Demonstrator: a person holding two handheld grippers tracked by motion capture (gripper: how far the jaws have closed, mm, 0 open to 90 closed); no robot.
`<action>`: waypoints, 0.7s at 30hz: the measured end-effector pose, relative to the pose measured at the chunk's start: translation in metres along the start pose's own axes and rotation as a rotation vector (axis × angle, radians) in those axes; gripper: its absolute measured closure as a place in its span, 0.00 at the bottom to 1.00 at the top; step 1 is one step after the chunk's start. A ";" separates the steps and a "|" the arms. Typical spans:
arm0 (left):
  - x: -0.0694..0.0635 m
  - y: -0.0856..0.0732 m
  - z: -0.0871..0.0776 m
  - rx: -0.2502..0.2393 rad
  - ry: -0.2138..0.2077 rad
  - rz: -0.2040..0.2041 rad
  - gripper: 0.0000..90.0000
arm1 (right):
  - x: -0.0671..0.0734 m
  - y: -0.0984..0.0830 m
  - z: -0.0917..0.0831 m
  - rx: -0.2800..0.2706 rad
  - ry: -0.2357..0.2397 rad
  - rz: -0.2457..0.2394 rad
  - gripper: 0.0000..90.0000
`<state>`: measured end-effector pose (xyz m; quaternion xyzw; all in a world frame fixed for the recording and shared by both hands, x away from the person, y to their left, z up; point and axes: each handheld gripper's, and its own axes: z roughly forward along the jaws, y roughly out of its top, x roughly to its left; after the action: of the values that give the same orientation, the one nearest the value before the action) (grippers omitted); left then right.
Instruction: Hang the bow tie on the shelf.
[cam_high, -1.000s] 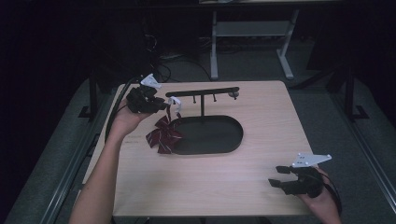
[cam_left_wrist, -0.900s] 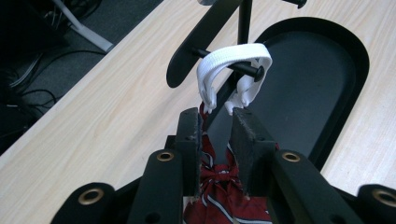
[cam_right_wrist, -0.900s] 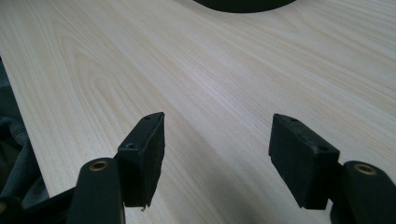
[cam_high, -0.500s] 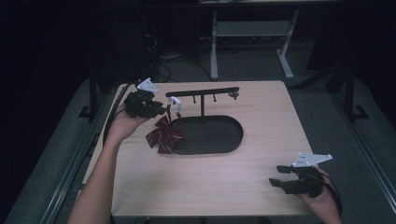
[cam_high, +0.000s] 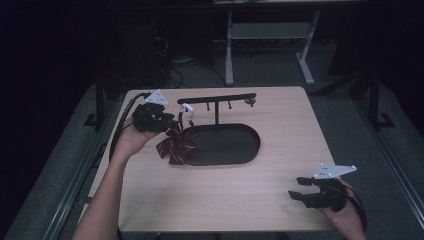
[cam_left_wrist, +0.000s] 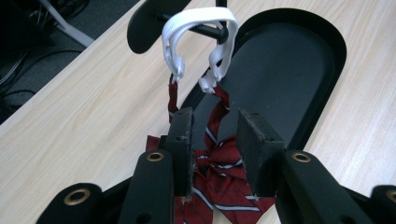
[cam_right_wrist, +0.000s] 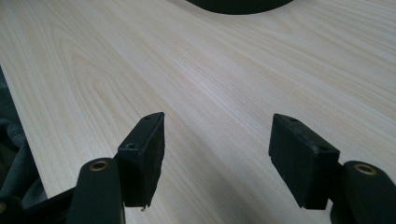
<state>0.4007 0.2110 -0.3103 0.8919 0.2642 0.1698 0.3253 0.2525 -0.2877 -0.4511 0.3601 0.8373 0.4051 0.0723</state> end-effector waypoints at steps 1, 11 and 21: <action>-0.001 -0.002 0.000 -0.004 -0.003 -0.008 0.73 | 0.000 0.000 0.000 -0.001 0.000 -0.001 0.39; -0.004 -0.010 -0.001 -0.005 -0.007 -0.013 0.69 | -0.001 -0.001 0.000 -0.002 -0.003 -0.001 0.39; -0.008 -0.019 -0.004 -0.008 -0.008 -0.020 0.63 | -0.002 -0.001 0.000 -0.001 -0.006 0.003 0.39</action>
<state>0.3855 0.2205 -0.3216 0.8886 0.2710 0.1641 0.3316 0.2534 -0.2897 -0.4518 0.3623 0.8364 0.4046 0.0743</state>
